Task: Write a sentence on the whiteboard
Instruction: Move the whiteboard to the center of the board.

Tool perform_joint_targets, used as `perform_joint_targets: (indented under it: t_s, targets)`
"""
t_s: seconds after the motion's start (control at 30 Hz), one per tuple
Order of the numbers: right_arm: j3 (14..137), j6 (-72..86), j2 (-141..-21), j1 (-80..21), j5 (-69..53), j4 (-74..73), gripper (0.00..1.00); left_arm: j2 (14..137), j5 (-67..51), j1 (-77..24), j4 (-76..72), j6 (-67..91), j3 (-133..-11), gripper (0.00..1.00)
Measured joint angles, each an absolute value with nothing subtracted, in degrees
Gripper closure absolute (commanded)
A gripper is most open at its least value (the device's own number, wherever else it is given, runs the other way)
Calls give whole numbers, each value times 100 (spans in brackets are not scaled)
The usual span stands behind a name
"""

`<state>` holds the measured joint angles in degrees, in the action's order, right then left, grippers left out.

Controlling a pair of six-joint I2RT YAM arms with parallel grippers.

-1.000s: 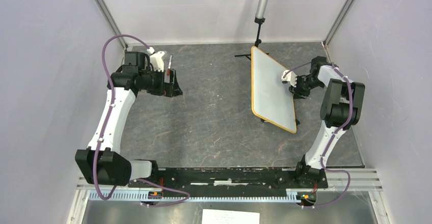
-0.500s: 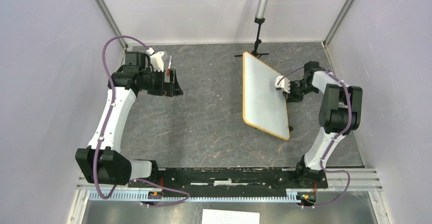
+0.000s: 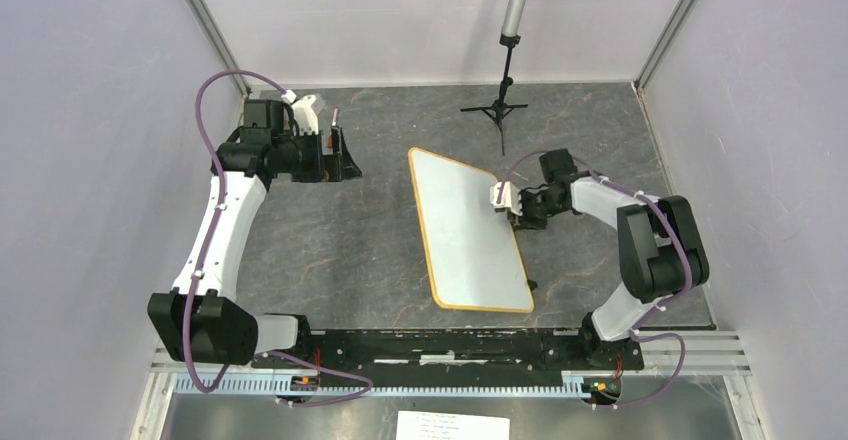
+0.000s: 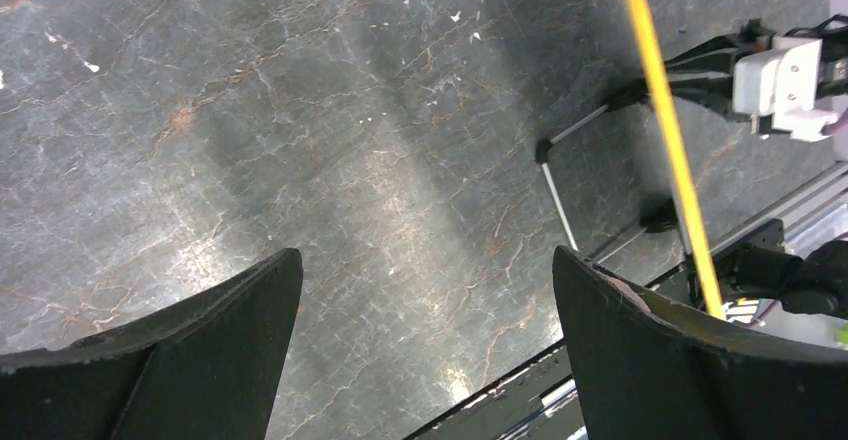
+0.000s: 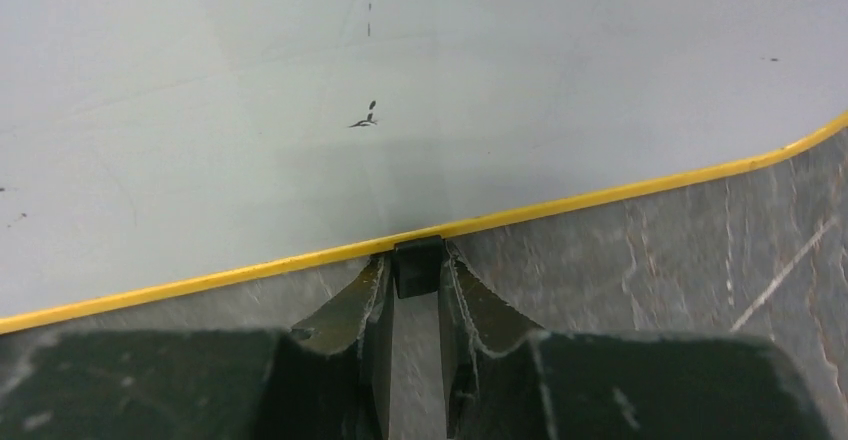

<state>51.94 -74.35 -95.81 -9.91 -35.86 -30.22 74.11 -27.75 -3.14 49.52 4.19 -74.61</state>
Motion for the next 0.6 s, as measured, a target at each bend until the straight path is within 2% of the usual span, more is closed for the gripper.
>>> perform_joint_targets:
  t_s: [0.2, 0.6]
  targets:
    - [4692, -6178, -9240, -1765, -3345, -2139, 100, 7422, -3100, -314, 4930, 506, -7461, 4]
    - [4106, -4082, -8962, -1940, -3085, -943, 100, 7660, -3632, -480, 4917, 705, -7367, 9]
